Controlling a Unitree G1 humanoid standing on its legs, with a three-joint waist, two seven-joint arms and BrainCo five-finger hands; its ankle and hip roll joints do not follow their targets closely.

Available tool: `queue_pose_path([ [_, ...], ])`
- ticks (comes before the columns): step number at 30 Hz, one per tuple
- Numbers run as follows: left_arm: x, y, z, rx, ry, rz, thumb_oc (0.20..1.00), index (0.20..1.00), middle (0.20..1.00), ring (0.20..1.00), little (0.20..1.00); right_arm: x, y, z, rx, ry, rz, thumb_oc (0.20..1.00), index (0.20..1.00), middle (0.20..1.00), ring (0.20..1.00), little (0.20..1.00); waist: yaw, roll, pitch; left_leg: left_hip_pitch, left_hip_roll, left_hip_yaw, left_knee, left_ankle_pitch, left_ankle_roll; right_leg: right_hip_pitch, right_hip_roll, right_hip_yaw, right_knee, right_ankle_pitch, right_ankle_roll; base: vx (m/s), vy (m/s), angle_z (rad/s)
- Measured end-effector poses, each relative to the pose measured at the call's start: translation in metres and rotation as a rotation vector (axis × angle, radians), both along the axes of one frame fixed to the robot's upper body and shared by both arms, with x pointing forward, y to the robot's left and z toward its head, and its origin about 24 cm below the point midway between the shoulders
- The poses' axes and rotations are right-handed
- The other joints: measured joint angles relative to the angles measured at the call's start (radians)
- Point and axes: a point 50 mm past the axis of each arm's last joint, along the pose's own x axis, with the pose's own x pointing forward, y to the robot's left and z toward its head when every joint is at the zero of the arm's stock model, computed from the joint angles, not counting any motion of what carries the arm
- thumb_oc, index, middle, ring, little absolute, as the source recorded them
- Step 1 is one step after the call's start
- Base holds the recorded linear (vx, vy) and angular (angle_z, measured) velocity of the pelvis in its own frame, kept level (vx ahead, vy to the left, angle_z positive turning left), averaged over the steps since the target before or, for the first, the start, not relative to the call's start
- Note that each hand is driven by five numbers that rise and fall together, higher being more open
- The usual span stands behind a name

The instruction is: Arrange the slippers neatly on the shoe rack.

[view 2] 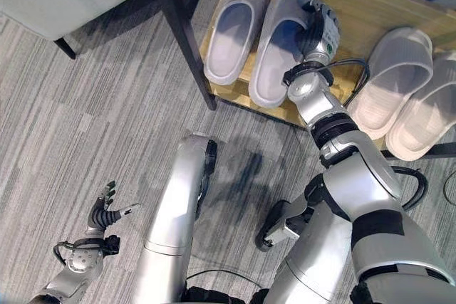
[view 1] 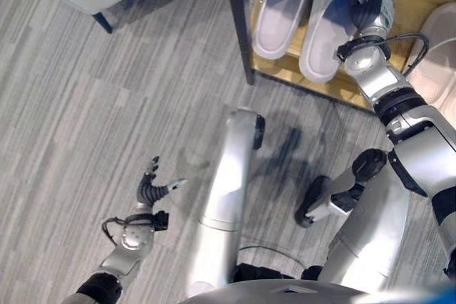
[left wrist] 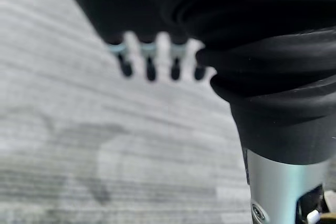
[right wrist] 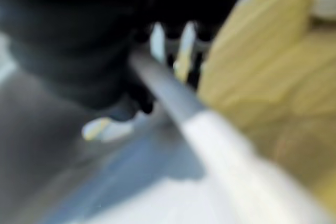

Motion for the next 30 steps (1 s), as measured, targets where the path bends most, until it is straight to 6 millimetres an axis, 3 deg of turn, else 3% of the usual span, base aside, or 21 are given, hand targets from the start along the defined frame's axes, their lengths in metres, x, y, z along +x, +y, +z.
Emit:
queue_pose_path([
  [1,0.0,0.0,0.0,0.0,-0.001,0.0,1.0,1.0,1.0,1.0,1.0,0.0,0.0,0.001,0.0,-0.003,0.001,0.2,0.2,0.2,0.2,0.2,0.003,0.0,0.0,0.0,0.0,0.0,0.0,0.0,0.0,0.0,0.0,0.0,-0.001,0.0,0.0,0.02,0.07,0.0],
  [2,0.0,0.0,0.0,0.0,-0.001,-0.001,1.0,1.0,1.0,1.0,1.0,0.0,0.0,0.002,0.001,-0.004,0.001,1.0,1.0,1.0,1.0,1.0,0.005,0.0,0.0,0.0,0.0,0.0,0.0,0.0,0.0,0.0,0.0,0.0,-0.001,0.0,0.001,0.01,0.094,0.0],
  [3,0.0,0.0,0.0,0.0,0.001,0.0,1.0,1.0,1.0,1.0,1.0,0.0,0.0,0.002,0.003,-0.005,0.002,1.0,1.0,1.0,1.0,1.0,0.006,0.0,0.0,-0.001,0.0,0.001,0.0,0.0,0.0,0.001,0.0,0.001,-0.002,0.0,0.001,0.0,0.102,0.02],
  [6,-0.012,0.004,-0.023,-0.043,0.103,0.032,1.0,1.0,1.0,1.0,1.0,0.003,-0.009,0.005,0.22,-0.014,0.018,1.0,1.0,1.0,1.0,1.0,0.007,0.013,-0.002,0.002,-0.01,0.001,-0.005,0.0,0.0,0.014,-0.014,-0.002,-0.006,-0.01,0.006,-0.01,0.019,0.1],
  [9,-0.03,0.008,-0.04,-0.032,0.21,0.042,1.0,1.0,1.0,1.0,1.0,0.002,-0.011,0.009,0.234,-0.034,0.025,1.0,1.0,1.0,1.0,1.0,0.013,0.013,-0.002,0.0,-0.011,0.004,-0.005,-0.001,0.002,0.012,-0.015,0.0,-0.006,-0.009,0.007,0.0,0.002,0.01],
  [19,-0.029,0.007,-0.039,-0.034,0.207,0.035,1.0,1.0,1.0,1.0,1.0,0.002,-0.016,0.004,0.17,-0.008,-0.016,1.0,1.0,1.0,1.0,1.0,-0.025,0.012,-0.002,-0.01,-0.007,0.008,-0.006,-0.001,0.001,-0.008,-0.012,0.006,-0.001,-0.011,0.004,0.0,0.0,0.0],
  [26,-0.024,0.007,-0.038,-0.026,0.2,0.031,1.0,1.0,1.0,1.0,1.0,0.002,0.0,0.012,0.12,-0.036,0.045,1.0,1.0,1.0,1.0,1.0,-0.046,0.002,-0.003,-0.008,-0.002,0.008,-0.007,-0.001,0.002,-0.009,-0.007,0.006,-0.001,-0.011,0.004,0.0,0.0,0.0],
  [30,-0.025,0.009,-0.039,-0.021,0.205,0.039,1.0,1.0,1.0,1.0,1.0,-0.002,0.005,0.013,0.235,-0.082,0.108,1.0,1.0,1.0,1.0,1.0,-0.05,-0.011,-0.004,-0.005,0.001,0.01,-0.007,-0.001,0.002,-0.008,-0.003,0.008,-0.001,-0.011,0.003,0.0,0.0,0.0],
])
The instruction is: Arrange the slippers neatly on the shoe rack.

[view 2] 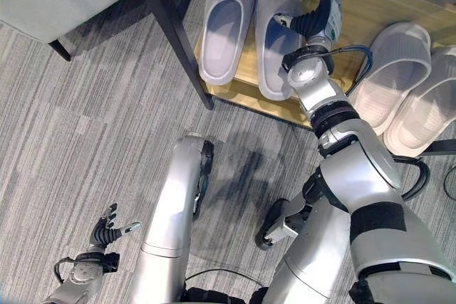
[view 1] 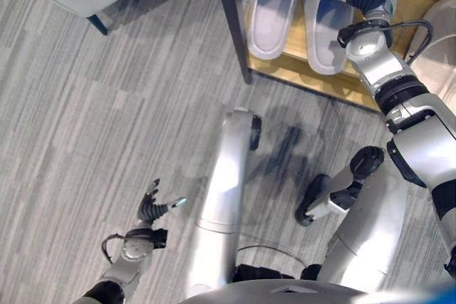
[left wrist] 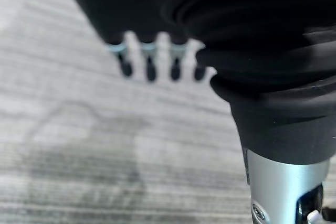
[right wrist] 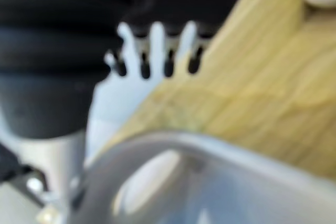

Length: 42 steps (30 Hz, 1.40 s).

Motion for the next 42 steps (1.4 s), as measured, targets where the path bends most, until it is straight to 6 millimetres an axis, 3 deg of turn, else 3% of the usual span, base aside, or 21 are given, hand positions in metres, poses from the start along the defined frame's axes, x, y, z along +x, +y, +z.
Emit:
queue_pose_path([
  [2,0.0,-0.001,-0.001,-0.014,-0.001,0.012,1.0,1.0,1.0,1.0,1.0,-0.006,0.007,0.0,0.064,-0.064,0.076,1.0,1.0,1.0,1.0,1.0,-0.004,-0.003,0.0,0.0,0.0,0.0,0.0,0.0,0.0,0.0,0.003,0.001,0.0,0.0,0.0,0.0,0.0,0.0],
  [8,0.002,-0.005,0.001,-0.052,-0.016,0.019,1.0,1.0,1.0,1.0,1.0,-0.006,-0.006,-0.016,0.223,-0.041,0.122,1.0,1.0,1.0,1.0,1.0,-0.019,-0.021,0.004,0.004,0.002,0.003,0.001,-0.001,0.001,0.0,0.003,0.006,0.001,0.0,0.0,0.0,0.0,0.0],
  [19,0.003,0.003,0.003,-0.063,-0.035,0.082,1.0,1.0,1.0,1.0,1.0,-0.059,-0.017,-0.063,0.34,-0.14,0.355,1.0,1.0,1.0,1.0,1.0,-0.077,-0.081,0.004,0.007,0.02,0.032,-0.001,-0.013,0.005,-0.033,0.019,0.037,0.01,0.002,0.003,0.01,-0.015,-0.03],
  [22,0.005,0.002,0.004,-0.067,-0.047,0.083,1.0,1.0,1.0,1.0,1.0,-0.072,-0.01,-0.075,0.308,-0.126,0.412,1.0,1.0,1.0,1.0,1.0,-0.094,-0.082,0.004,0.009,0.024,0.033,0.0,-0.014,0.003,-0.035,0.023,0.039,0.013,0.002,0.003,0.0,-0.011,-0.02],
  [29,0.007,-0.001,0.005,-0.064,-0.054,0.068,1.0,1.0,1.0,1.0,1.0,-0.081,0.004,-0.085,0.272,-0.091,0.498,1.0,1.0,1.0,1.0,1.0,-0.095,-0.082,0.005,0.01,0.025,0.032,0.005,-0.014,0.003,-0.035,0.023,0.04,0.019,0.002,0.002,0.0,-0.002,0.0],
  [42,0.009,-0.004,0.007,-0.044,-0.064,0.049,1.0,1.0,1.0,1.0,1.0,-0.09,0.034,-0.109,0.277,-0.009,0.596,1.0,1.0,1.0,1.0,1.0,-0.087,-0.083,0.005,0.01,0.025,0.033,0.005,-0.016,0.002,-0.036,0.023,0.042,0.02,0.002,0.002,0.0,0.0,0.0],
])
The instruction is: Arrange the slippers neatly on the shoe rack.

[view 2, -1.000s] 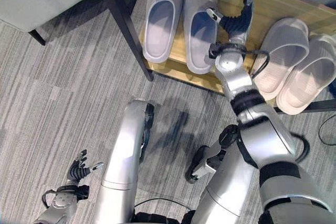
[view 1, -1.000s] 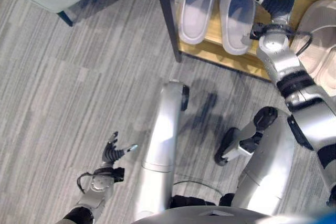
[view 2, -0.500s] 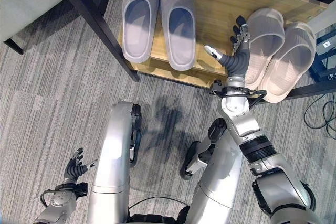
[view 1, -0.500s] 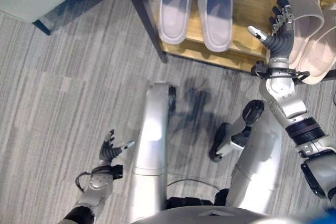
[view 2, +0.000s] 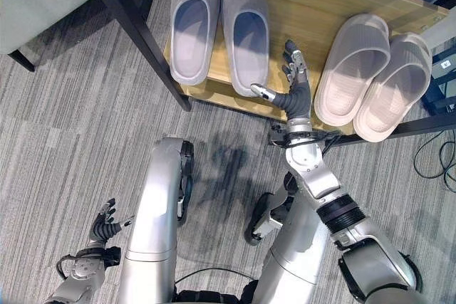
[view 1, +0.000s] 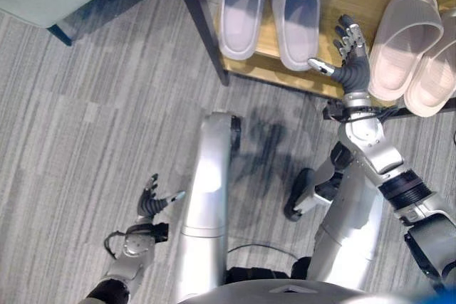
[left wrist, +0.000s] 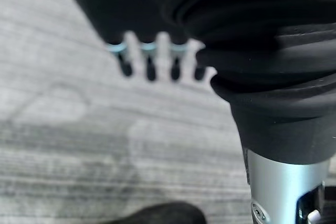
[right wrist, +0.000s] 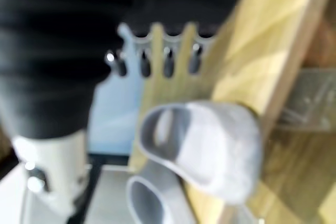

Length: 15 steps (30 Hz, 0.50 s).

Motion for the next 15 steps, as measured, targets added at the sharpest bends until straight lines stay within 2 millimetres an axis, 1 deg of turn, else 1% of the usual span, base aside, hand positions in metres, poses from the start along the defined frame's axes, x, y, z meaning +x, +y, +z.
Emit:
queue_pose_path([
  [1,0.0,0.0,0.0,0.002,0.001,0.001,1.0,1.0,1.0,1.0,1.0,-0.002,0.004,-0.004,0.01,0.011,0.012,1.0,1.0,1.0,1.0,1.0,-0.002,0.0,0.0,0.0,0.0,0.0,0.0,0.0,0.0,0.0,0.0,0.001,0.001,0.0,0.0,0.0,0.0,0.0],
  [4,-0.001,-0.001,-0.001,0.019,0.01,-0.016,1.0,1.0,1.0,1.0,1.0,-0.012,0.004,-0.014,0.015,0.037,0.035,1.0,1.0,1.0,1.0,1.0,-0.003,-0.001,0.001,0.0,0.0,0.0,0.0,-0.001,-0.001,-0.001,0.001,0.001,0.002,0.0,0.0,0.0,0.0,0.0],
  [6,0.001,-0.001,0.0,0.019,0.008,-0.019,1.0,1.0,1.0,1.0,1.0,-0.012,0.01,-0.02,-0.006,0.067,0.059,1.0,1.0,1.0,1.0,1.0,-0.005,-0.001,0.001,0.0,0.0,-0.001,0.004,-0.001,-0.002,-0.002,0.001,0.001,0.006,0.0,0.0,0.0,0.0,0.0],
  [8,0.001,-0.001,0.0,0.02,0.008,-0.018,1.0,1.0,1.0,1.0,1.0,-0.012,0.016,-0.021,-0.022,0.076,0.084,1.0,1.0,1.0,1.0,1.0,-0.005,-0.001,0.001,0.0,0.001,-0.002,0.007,-0.002,-0.004,-0.002,0.002,0.001,0.008,0.0,0.0,0.0,0.0,0.0],
  [15,0.001,-0.001,0.0,0.033,0.01,-0.02,1.0,1.0,1.0,1.0,1.0,-0.009,0.022,-0.026,-0.01,0.095,0.09,1.0,1.0,1.0,1.0,1.0,0.002,-0.002,0.001,0.0,0.001,-0.002,0.009,-0.002,-0.004,-0.002,0.003,0.002,0.01,0.0,0.0,0.0,0.0,0.0],
])
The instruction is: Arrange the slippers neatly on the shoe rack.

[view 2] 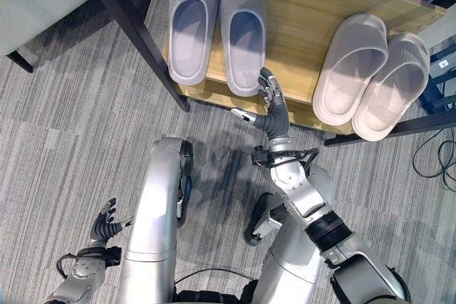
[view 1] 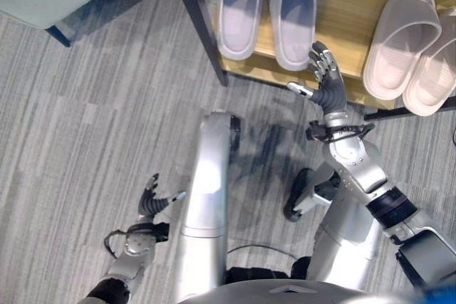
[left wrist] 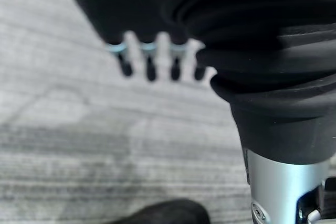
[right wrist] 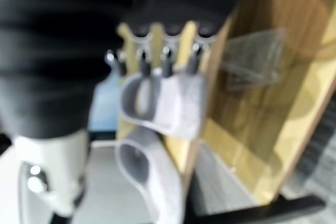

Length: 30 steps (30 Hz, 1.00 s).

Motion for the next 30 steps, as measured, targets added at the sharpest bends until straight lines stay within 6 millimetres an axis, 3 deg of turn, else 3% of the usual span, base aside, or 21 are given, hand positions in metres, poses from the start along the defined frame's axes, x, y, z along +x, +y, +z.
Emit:
queue_pose_path([
  [11,0.0,0.0,0.001,0.036,-0.003,-0.006,1.0,1.0,1.0,1.0,1.0,0.008,0.002,0.003,-0.017,-0.003,-0.013,1.0,1.0,1.0,1.0,1.0,0.002,0.0,0.0,0.003,0.0,0.0,0.0,0.0,0.0,0.0,0.001,0.001,0.003,0.0,0.0,0.0,0.0,0.0],
  [19,-0.001,0.0,0.0,0.076,0.004,-0.018,1.0,1.0,1.0,1.0,1.0,0.007,0.029,0.003,0.007,0.01,0.066,1.0,1.0,1.0,1.0,1.0,0.01,0.002,0.001,0.012,0.005,0.001,0.0,-0.002,-0.004,0.0,0.009,0.005,0.008,-0.002,-0.005,0.0,0.0,0.0],
  [25,-0.001,0.001,0.0,0.084,0.001,-0.004,1.0,1.0,1.0,1.0,1.0,0.007,0.034,0.004,-0.026,-0.001,0.075,1.0,1.0,1.0,1.0,1.0,0.01,0.005,0.002,0.014,0.005,0.001,0.0,-0.003,-0.007,0.0,0.01,0.006,0.009,-0.004,-0.007,0.0,0.0,0.0],
  [30,-0.001,0.001,0.0,0.082,-0.002,0.002,1.0,1.0,1.0,1.0,1.0,-0.011,0.024,0.017,-0.009,-0.104,0.032,1.0,1.0,1.0,1.0,1.0,0.002,0.014,0.008,0.016,0.005,0.001,0.0,-0.006,-0.012,0.0,0.01,0.007,0.012,-0.005,-0.007,-0.01,-0.021,0.0],
])
